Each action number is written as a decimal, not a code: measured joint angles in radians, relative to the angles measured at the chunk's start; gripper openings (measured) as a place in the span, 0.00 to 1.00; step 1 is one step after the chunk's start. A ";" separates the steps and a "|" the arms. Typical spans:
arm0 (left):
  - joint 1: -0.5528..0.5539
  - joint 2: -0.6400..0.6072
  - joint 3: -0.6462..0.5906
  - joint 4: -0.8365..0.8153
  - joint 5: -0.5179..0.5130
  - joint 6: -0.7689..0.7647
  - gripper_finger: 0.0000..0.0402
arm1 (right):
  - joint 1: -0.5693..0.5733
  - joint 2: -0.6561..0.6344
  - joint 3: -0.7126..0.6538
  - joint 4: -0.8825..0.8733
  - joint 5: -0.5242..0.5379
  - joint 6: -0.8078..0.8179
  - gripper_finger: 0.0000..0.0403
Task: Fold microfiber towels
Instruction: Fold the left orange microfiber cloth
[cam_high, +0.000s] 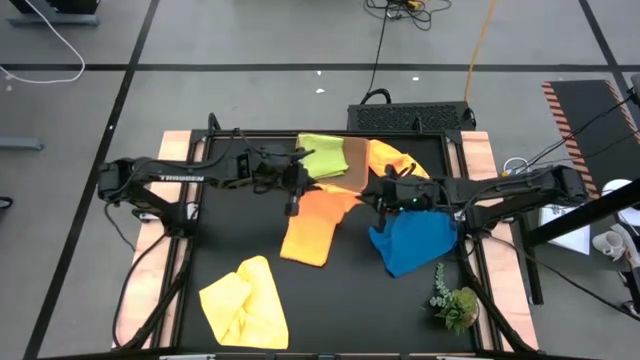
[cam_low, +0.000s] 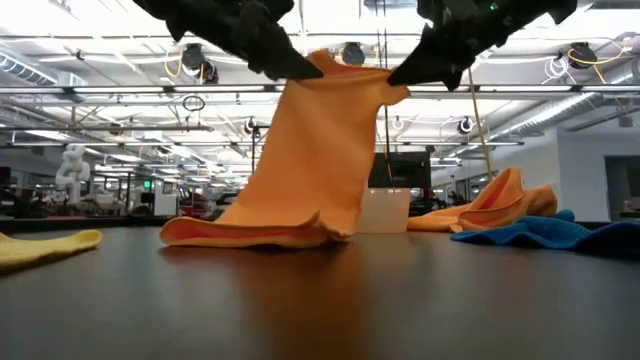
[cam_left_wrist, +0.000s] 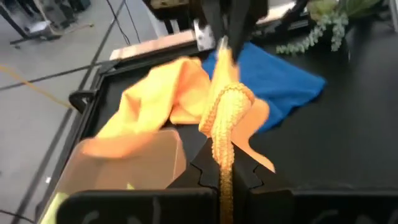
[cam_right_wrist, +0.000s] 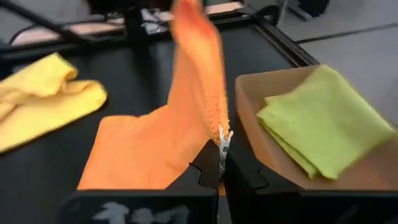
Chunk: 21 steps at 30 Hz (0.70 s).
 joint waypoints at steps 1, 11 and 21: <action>0.000 -0.020 -0.033 0.005 0.000 0.011 0.01 | 0.009 0.024 0.000 0.027 -0.019 -0.003 0.00; -0.028 -0.103 -0.356 0.243 -0.003 0.110 0.00 | 0.044 0.275 0.012 0.201 -0.091 -0.014 0.00; -0.087 -0.135 -0.462 0.367 -0.064 0.147 0.00 | 0.066 0.280 0.046 0.198 -0.063 -0.098 0.00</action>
